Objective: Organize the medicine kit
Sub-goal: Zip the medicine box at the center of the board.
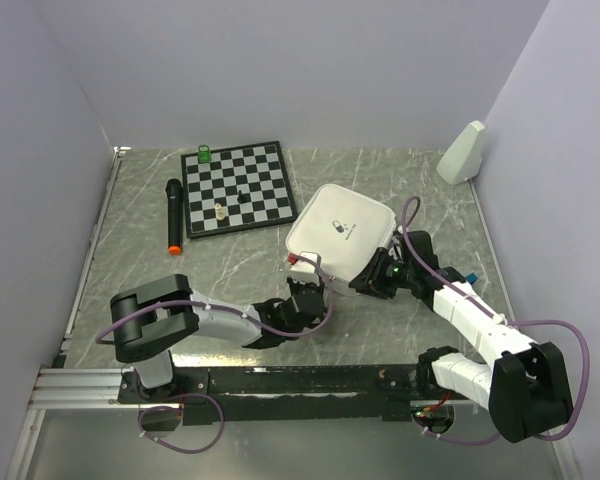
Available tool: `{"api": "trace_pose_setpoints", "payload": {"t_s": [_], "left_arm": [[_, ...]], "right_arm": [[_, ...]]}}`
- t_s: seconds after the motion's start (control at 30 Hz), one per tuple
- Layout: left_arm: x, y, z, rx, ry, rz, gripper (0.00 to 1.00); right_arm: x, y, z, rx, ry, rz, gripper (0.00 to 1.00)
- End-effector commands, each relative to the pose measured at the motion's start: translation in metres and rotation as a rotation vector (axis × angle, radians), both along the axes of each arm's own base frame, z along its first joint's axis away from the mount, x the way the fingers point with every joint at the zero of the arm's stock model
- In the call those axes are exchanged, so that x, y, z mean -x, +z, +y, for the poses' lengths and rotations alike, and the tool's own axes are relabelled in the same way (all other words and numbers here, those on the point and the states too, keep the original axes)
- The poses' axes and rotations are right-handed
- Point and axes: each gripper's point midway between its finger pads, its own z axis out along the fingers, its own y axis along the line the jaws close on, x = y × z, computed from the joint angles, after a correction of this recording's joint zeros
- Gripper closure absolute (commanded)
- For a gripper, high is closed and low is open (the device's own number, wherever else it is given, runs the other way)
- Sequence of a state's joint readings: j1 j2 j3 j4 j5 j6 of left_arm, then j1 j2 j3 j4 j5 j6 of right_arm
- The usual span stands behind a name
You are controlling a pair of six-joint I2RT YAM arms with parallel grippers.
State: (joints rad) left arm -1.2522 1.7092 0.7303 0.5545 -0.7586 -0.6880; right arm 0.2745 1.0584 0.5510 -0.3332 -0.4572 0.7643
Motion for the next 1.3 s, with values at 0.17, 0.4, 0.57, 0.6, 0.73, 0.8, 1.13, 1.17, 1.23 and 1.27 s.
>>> {"api": "trace_pose_setpoints", "payload": {"t_s": [0.17, 0.4, 0.57, 0.6, 0.73, 0.8, 1.13, 1.17, 1.23, 1.27], "left_arm": [[-0.013, 0.010, 0.020, 0.038, 0.069, -0.017, 0.99], [0.007, 0.041, 0.011, 0.167, -0.105, -0.079, 0.75], [0.025, 0.055, 0.003, 0.217, -0.262, -0.146, 0.34], [0.026, 0.055, 0.000, 0.211, -0.281, -0.153, 0.34], [0.026, 0.052, -0.007, 0.193, -0.311, -0.160, 0.34], [0.024, 0.051, -0.009, 0.195, -0.314, -0.160, 0.34], [0.003, 0.043, -0.010, 0.167, -0.311, -0.171, 0.39], [0.001, 0.042, -0.009, 0.165, -0.310, -0.171, 0.40], [-0.001, 0.041, -0.009, 0.165, -0.311, -0.176, 0.42], [-0.001, 0.042, -0.010, 0.169, -0.316, -0.182, 0.43]], "right_arm": [[-0.017, 0.001, -0.017, 0.062, -0.062, -0.081, 0.46], [-0.016, 0.012, -0.014, 0.044, -0.037, -0.107, 0.41], [-0.016, 0.016, -0.015, 0.055, -0.032, -0.119, 0.39], [-0.017, 0.017, -0.015, 0.057, -0.033, -0.118, 0.39], [-0.021, 0.021, -0.015, 0.058, -0.040, -0.126, 0.38], [-0.025, 0.026, -0.015, 0.061, -0.043, -0.130, 0.37], [-0.040, 0.025, -0.025, 0.070, -0.134, -0.095, 0.39], [-0.042, 0.025, -0.024, 0.064, -0.141, -0.097, 0.40], [-0.043, 0.020, -0.025, 0.063, -0.150, -0.077, 0.43], [-0.044, 0.019, -0.025, 0.064, -0.151, -0.071, 0.44]]}}
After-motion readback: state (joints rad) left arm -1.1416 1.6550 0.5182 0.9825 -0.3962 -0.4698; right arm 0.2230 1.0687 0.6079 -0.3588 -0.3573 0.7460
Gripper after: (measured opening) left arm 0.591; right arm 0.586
